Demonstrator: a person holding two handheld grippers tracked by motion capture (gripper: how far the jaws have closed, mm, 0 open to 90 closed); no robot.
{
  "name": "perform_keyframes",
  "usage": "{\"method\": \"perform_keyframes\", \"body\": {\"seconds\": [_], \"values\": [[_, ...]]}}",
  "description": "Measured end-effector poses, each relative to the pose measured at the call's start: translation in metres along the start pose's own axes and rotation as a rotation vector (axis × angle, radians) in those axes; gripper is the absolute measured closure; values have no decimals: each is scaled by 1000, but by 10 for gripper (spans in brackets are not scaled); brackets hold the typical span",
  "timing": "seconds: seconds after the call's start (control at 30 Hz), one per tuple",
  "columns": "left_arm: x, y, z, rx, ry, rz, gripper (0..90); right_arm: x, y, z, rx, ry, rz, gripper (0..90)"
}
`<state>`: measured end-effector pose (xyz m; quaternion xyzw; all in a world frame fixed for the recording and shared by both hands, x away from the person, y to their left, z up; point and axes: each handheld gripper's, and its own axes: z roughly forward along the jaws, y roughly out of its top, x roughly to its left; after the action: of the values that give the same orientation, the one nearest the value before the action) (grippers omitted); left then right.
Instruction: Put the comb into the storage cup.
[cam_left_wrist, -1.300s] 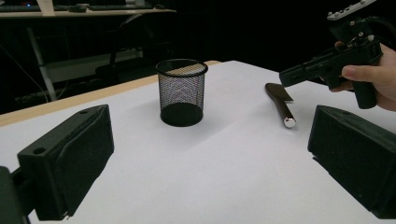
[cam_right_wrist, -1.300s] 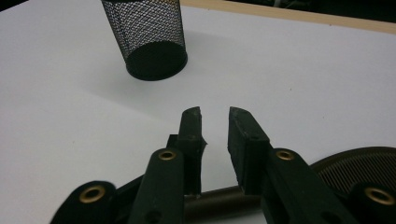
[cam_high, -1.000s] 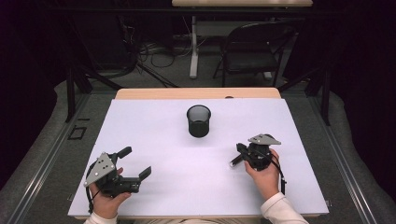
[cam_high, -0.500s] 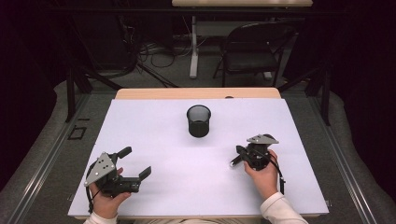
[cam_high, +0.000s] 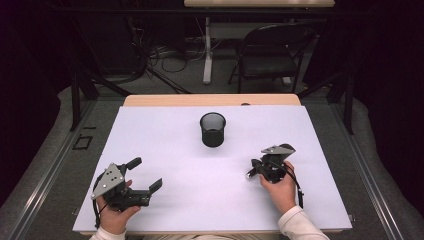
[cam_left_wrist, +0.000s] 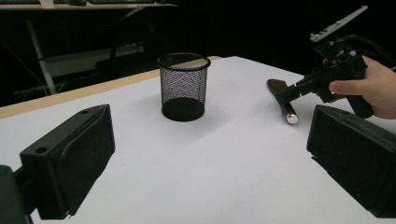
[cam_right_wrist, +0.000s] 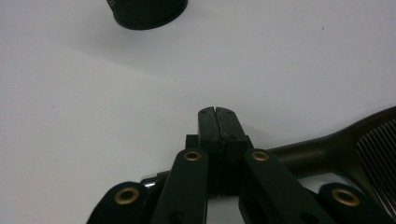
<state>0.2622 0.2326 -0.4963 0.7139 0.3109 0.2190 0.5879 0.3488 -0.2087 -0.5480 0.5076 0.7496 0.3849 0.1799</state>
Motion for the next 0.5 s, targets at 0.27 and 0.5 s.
{"method": "perform_keyframes", "body": {"seconds": [0.27,0.5], "values": [[0,0,0,2,-1,0,10,1,-1,1,10,-5,-3,900],[0,0,1,4,-2,-1,10,1,-3,2,26,-12,-6,900]]}}
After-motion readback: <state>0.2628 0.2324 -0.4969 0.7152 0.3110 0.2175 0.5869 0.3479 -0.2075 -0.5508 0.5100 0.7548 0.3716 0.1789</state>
